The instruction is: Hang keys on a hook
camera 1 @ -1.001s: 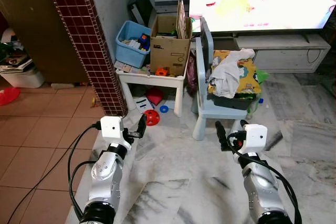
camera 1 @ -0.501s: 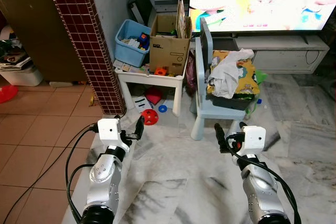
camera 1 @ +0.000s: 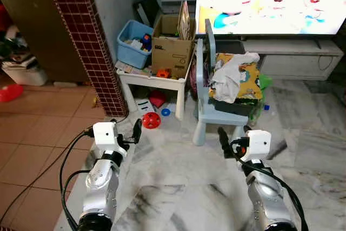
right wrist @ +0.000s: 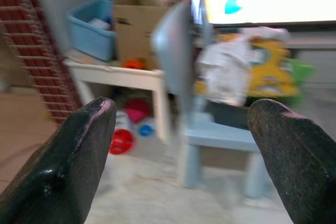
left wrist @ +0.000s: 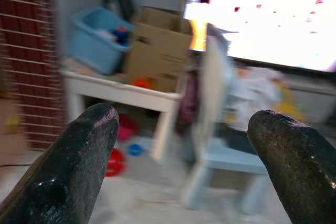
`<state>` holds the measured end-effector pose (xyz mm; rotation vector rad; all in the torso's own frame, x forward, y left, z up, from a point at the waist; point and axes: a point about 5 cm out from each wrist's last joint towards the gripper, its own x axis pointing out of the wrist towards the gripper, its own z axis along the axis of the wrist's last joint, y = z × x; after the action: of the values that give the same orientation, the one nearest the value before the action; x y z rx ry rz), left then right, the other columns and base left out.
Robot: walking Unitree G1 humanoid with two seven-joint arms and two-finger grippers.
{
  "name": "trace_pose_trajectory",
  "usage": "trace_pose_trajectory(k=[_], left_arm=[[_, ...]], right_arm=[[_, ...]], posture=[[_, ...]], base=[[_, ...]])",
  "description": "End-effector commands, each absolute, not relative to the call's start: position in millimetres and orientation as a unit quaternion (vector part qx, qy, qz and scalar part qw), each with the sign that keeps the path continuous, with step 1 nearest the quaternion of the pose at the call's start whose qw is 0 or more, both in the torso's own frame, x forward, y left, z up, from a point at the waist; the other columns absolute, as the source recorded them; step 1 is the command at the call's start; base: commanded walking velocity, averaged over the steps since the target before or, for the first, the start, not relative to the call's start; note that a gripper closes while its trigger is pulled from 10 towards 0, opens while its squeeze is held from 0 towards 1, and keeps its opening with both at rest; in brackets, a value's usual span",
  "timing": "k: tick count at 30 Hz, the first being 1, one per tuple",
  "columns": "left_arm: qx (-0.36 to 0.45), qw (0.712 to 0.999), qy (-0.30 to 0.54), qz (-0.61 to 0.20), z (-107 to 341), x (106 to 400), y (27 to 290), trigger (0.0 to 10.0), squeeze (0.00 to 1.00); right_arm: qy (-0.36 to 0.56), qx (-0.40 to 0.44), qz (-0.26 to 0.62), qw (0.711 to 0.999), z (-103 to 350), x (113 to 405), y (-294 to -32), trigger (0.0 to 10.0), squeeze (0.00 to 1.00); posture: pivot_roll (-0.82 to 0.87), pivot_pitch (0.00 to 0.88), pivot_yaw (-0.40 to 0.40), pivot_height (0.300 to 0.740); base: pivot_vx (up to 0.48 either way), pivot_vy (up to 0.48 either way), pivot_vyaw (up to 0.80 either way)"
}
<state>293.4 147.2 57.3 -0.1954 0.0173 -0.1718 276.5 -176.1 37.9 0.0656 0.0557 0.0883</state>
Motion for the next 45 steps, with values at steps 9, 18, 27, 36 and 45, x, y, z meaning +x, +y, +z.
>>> trace_pose_trajectory(k=[9, 18, 27, 36, 45], left_arm=[[-0.095, 0.992, 0.009, -0.083, 60.6, 295.7, 153.6, 10.0, 0.00], [-0.104, 0.991, 0.019, -0.080, 59.4, 296.4, 153.0, 10.0, 0.00], [-0.102, 0.991, 0.023, -0.081, 59.5, 297.8, 152.4, 10.0, 0.00], [-0.100, 0.991, 0.028, -0.083, 58.6, 298.5, 151.1, 10.0, 0.00], [-0.106, 0.990, 0.032, -0.083, 58.4, 300.2, 149.7, 10.0, 0.00]], right_arm=[[0.016, 0.037, 0.042, 0.998, 45.1, 279.9, -173.2, 10.0, 0.00], [0.018, 0.037, 0.039, 0.998, 44.6, 277.8, -173.9, 10.0, 0.00], [0.023, 0.023, 0.033, 0.999, 44.1, 277.6, -177.0, 10.0, 0.00], [0.027, 0.021, 0.030, 0.999, 43.7, 278.1, -177.4, 10.0, 0.00], [0.029, 0.020, 0.029, 0.999, 44.7, 280.4, -177.8, 10.0, 0.00]], posture=[[-0.06, 0.000, 0.032, 0.740], [-0.06, 0.000, 0.032, 0.740], [-0.07, 0.000, 0.034, 0.740], [-0.07, 0.000, 0.034, 0.740], [-0.07, 0.000, 0.032, 0.740]], base=[[0.000, -0.480, 0.00], [0.000, -0.197, 0.00], [0.000, 0.000, 0.37], [0.000, 0.000, 0.80], [0.000, 0.000, 0.80]])
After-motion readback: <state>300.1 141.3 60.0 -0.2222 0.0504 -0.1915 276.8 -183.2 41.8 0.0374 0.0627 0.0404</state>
